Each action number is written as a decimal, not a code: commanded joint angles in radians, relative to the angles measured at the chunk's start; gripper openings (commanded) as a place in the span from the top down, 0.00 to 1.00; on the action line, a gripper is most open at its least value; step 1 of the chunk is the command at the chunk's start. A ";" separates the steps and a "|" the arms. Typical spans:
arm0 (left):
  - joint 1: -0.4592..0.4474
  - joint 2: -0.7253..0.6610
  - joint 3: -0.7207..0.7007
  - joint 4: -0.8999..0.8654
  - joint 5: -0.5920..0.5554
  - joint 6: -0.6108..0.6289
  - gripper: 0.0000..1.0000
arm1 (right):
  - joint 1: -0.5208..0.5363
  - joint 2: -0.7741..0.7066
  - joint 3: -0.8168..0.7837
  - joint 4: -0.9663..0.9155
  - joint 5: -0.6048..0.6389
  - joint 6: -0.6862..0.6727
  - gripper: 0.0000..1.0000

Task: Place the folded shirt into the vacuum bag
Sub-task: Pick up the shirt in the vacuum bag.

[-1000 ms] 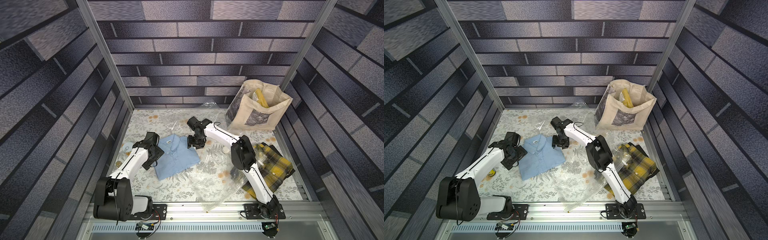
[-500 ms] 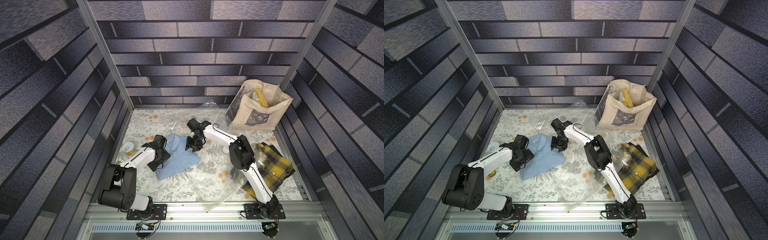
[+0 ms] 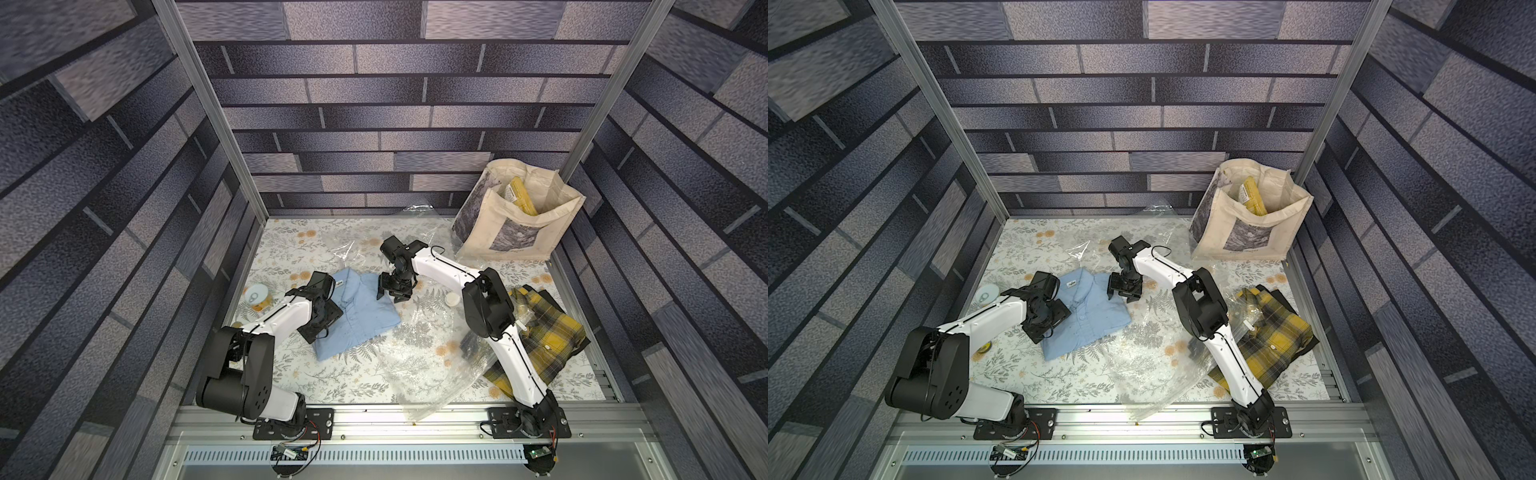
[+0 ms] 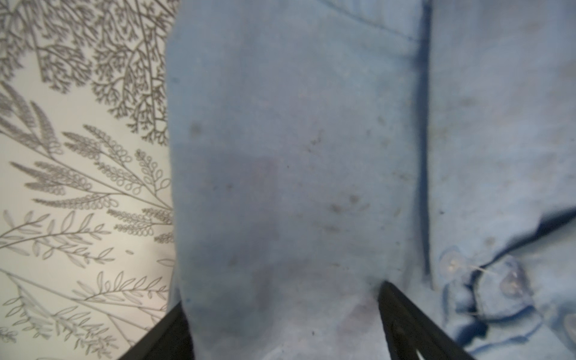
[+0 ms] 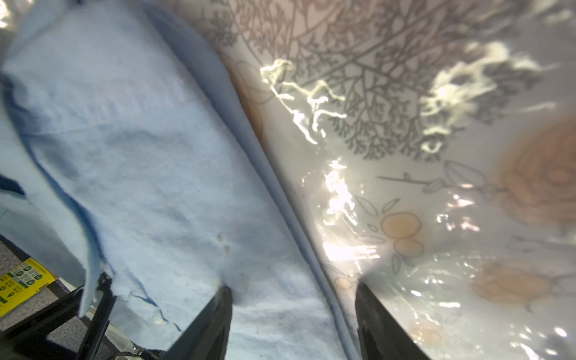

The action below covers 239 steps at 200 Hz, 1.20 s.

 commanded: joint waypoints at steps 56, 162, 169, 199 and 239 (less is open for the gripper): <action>-0.038 -0.008 -0.070 0.091 0.061 -0.049 0.21 | 0.040 0.028 -0.038 0.072 -0.059 0.059 0.53; -0.131 -0.141 0.047 -0.035 0.084 -0.005 0.22 | 0.036 -0.245 -0.029 -0.192 0.198 -0.184 0.98; -0.153 -0.141 0.062 -0.041 0.078 -0.003 0.22 | 0.031 -0.267 -0.058 -0.217 0.251 -0.211 0.98; -0.217 -0.094 0.113 -0.032 0.072 0.015 0.22 | -0.047 -0.418 -0.326 -0.100 0.241 -0.200 0.99; -0.283 -0.006 0.188 0.023 0.143 0.037 0.24 | -0.057 -0.368 -0.348 -0.094 0.406 -0.177 0.99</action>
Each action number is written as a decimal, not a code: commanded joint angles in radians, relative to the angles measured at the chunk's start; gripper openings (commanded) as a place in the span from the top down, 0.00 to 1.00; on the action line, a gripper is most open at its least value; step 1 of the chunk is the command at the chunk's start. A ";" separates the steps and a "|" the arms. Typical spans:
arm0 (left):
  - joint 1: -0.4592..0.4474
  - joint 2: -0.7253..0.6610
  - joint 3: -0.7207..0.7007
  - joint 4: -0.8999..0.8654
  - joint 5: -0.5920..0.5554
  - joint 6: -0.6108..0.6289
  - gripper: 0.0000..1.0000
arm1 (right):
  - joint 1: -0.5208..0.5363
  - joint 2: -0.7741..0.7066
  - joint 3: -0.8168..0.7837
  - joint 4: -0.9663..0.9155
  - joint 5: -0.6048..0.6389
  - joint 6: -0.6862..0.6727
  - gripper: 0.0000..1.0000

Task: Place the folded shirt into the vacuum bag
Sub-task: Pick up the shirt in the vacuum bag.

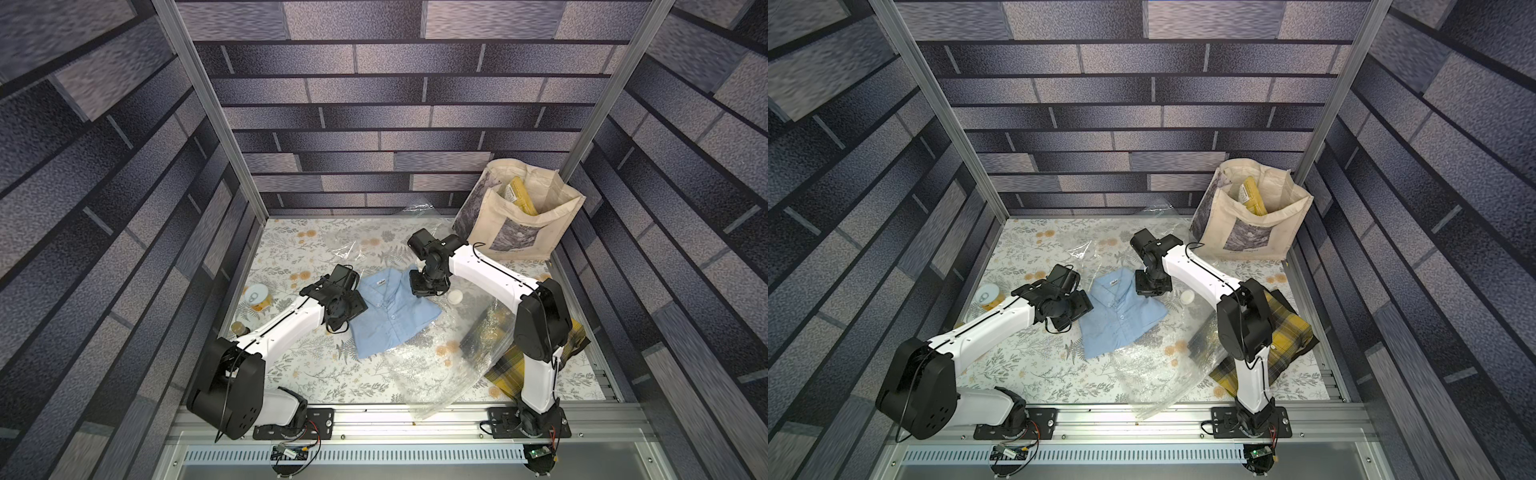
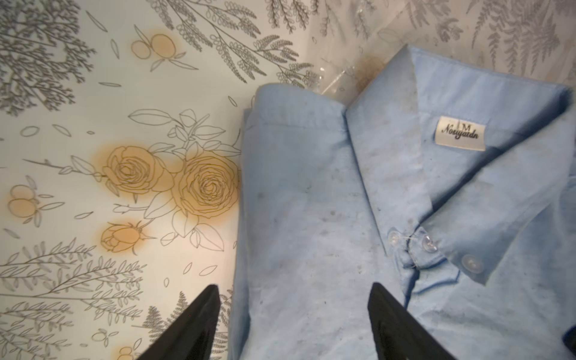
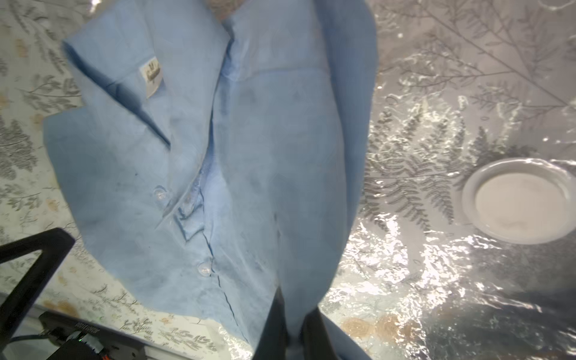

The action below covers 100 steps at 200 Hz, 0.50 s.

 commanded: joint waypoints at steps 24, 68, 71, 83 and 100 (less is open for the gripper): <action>-0.081 0.097 0.091 0.111 0.132 0.050 0.26 | -0.001 0.091 0.065 -0.029 0.185 -0.010 0.99; -0.079 0.233 0.075 0.202 0.173 0.060 0.49 | 0.062 0.118 0.229 -0.149 0.257 -0.026 0.99; -0.077 0.243 0.073 0.202 0.172 0.062 0.51 | 0.068 0.119 0.238 -0.155 0.256 -0.023 0.99; -0.073 0.277 0.059 0.227 0.179 0.069 0.57 | 0.096 0.125 0.279 -0.181 0.249 -0.002 0.99; -0.070 0.307 0.040 0.276 0.201 0.062 0.60 | 0.134 0.132 0.314 -0.178 0.207 0.044 1.00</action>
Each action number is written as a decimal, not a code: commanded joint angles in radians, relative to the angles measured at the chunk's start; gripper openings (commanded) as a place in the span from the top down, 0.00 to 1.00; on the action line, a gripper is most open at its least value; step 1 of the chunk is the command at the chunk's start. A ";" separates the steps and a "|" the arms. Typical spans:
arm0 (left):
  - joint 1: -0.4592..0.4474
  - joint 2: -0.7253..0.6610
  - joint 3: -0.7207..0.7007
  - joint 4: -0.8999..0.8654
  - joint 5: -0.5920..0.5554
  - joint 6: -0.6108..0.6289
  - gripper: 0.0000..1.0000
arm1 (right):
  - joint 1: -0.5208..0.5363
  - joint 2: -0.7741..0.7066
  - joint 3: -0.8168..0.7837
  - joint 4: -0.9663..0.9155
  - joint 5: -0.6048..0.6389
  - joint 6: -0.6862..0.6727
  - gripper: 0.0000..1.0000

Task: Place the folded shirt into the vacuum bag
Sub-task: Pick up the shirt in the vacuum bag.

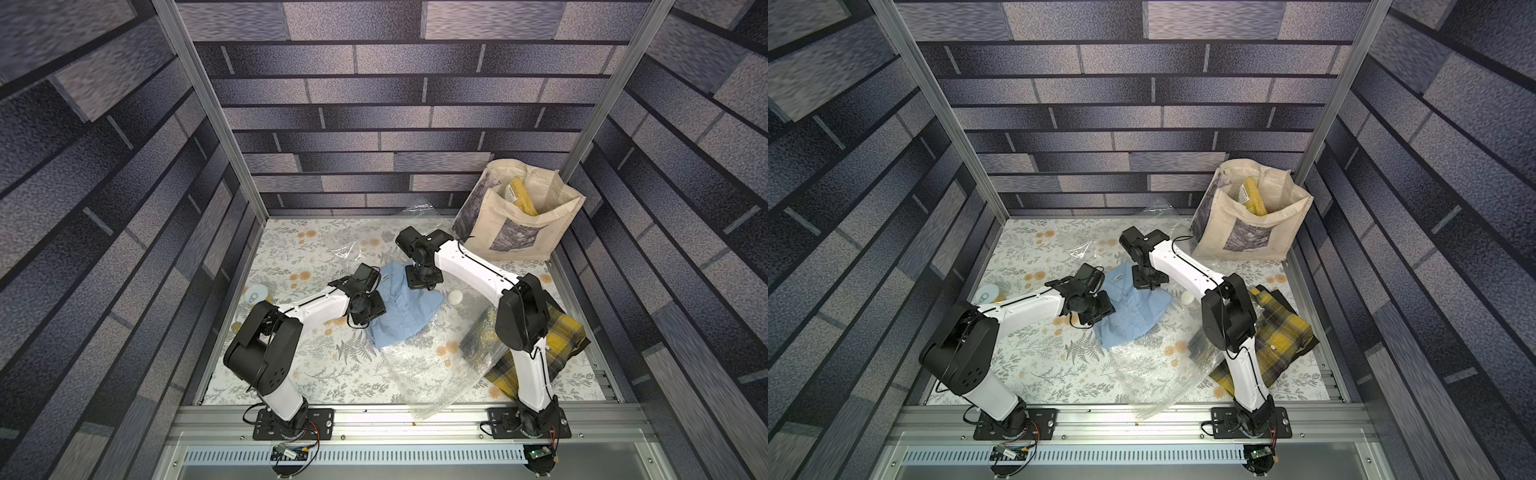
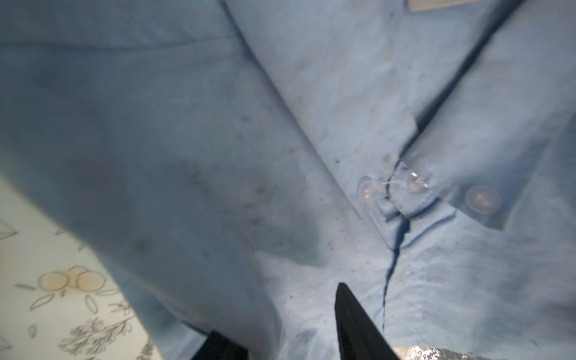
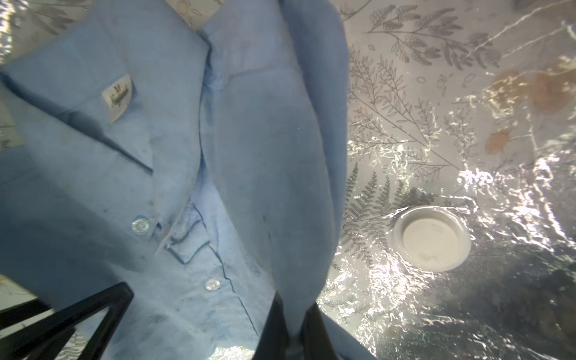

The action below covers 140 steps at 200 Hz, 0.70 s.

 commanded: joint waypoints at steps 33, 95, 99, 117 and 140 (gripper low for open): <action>0.016 0.031 -0.042 0.111 0.064 -0.002 0.60 | 0.114 0.056 0.053 0.023 -0.132 0.154 1.00; 0.178 -0.252 -0.154 -0.061 0.076 0.060 0.55 | 0.115 0.118 0.004 0.049 -0.066 0.104 1.00; 0.188 -0.262 -0.166 -0.065 0.079 0.060 0.55 | 0.115 0.116 0.004 0.051 -0.068 0.099 1.00; 0.197 -0.260 -0.203 -0.055 0.079 0.064 0.56 | 0.116 0.100 -0.002 0.087 -0.111 0.081 1.00; 0.159 -0.206 -0.239 0.032 0.083 0.039 0.59 | 0.127 0.101 0.016 0.112 -0.191 0.074 1.00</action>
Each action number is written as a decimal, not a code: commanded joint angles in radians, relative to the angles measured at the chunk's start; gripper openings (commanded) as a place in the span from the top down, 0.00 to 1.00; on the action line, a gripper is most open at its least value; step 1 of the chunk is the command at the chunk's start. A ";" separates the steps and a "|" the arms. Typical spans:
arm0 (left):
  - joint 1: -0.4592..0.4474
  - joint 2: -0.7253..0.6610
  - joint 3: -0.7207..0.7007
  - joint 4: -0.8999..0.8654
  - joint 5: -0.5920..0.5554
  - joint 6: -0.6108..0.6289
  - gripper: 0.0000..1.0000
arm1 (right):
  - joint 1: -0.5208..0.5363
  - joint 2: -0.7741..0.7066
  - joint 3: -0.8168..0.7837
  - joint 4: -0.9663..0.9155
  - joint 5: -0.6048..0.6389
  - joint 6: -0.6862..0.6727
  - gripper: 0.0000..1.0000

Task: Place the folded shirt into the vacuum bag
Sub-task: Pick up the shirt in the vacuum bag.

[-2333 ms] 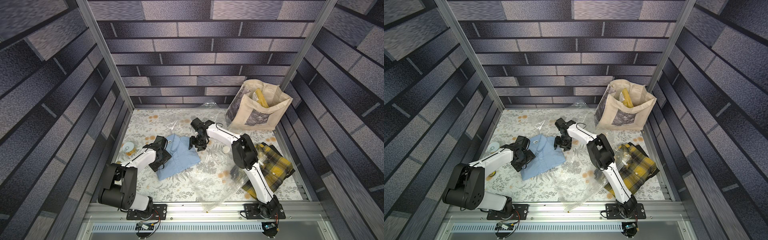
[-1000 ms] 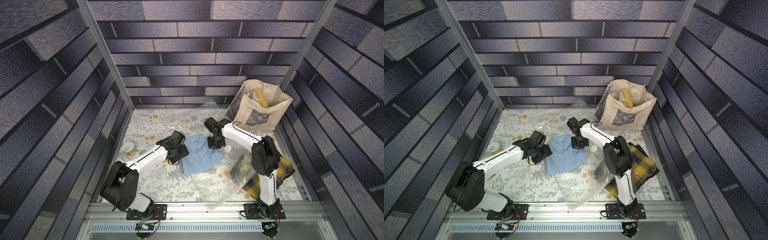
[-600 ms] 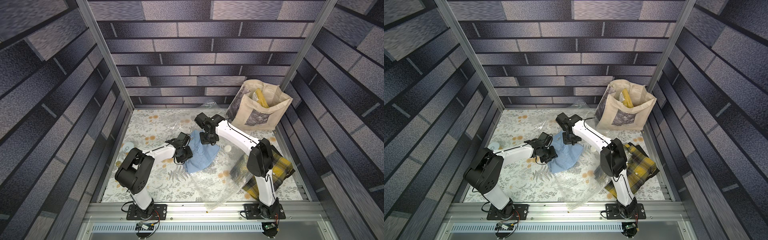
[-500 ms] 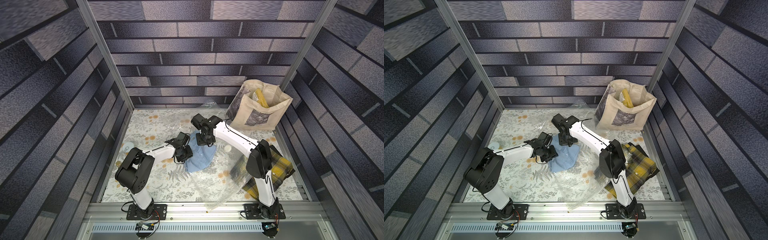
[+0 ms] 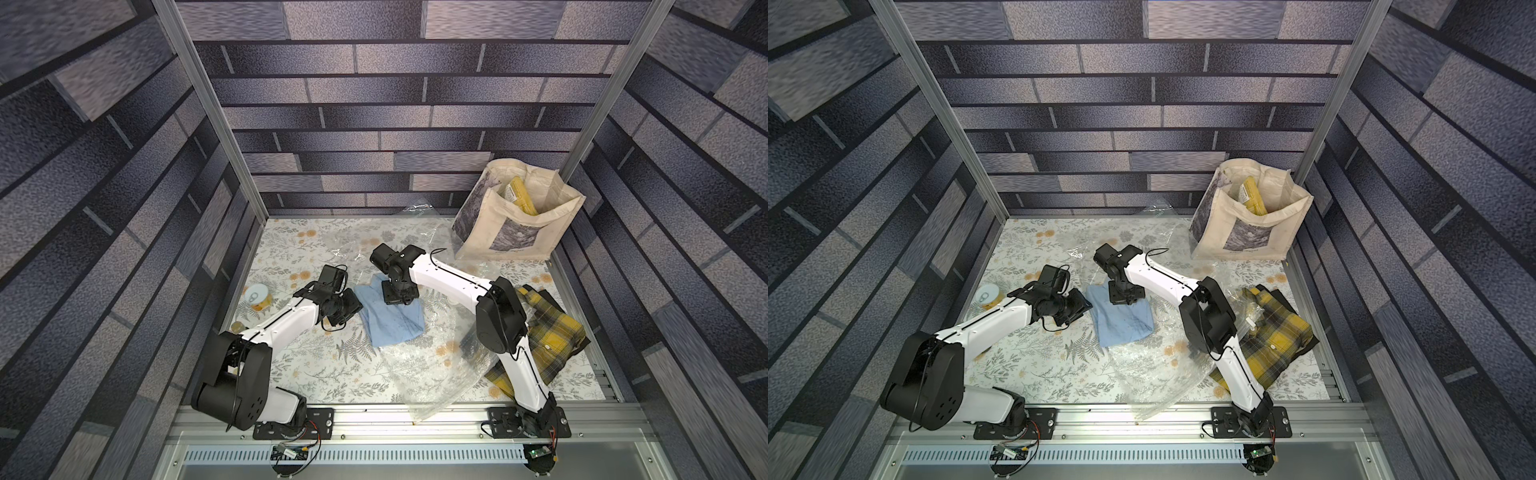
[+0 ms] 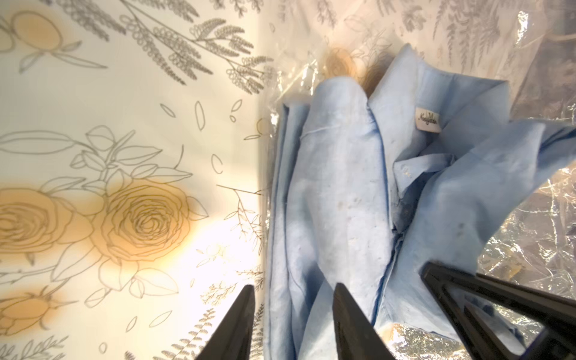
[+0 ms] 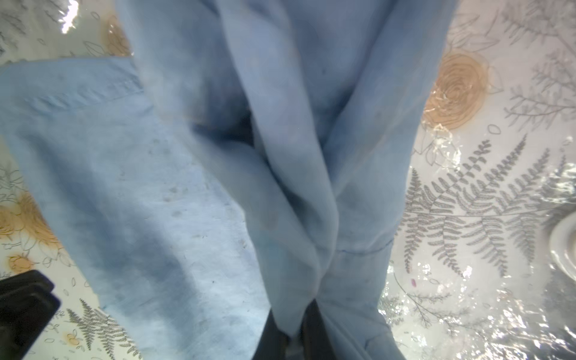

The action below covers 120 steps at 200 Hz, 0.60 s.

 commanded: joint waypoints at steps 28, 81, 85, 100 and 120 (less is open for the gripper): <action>-0.072 0.103 -0.075 0.111 0.014 -0.012 0.62 | 0.024 0.022 0.002 0.073 -0.174 0.008 0.99; -0.065 0.098 -0.081 0.136 0.018 -0.002 0.68 | 0.034 0.036 -0.084 0.235 -0.325 0.067 0.69; -0.065 0.097 -0.082 0.135 0.020 -0.001 0.68 | 0.033 0.038 -0.087 0.242 -0.336 0.071 0.66; -0.057 0.087 -0.083 0.126 0.018 0.003 0.68 | 0.034 0.036 -0.115 0.278 -0.369 0.081 0.58; -0.030 0.064 -0.072 0.069 0.001 0.010 0.67 | 0.033 0.038 -0.139 0.295 -0.388 0.079 0.42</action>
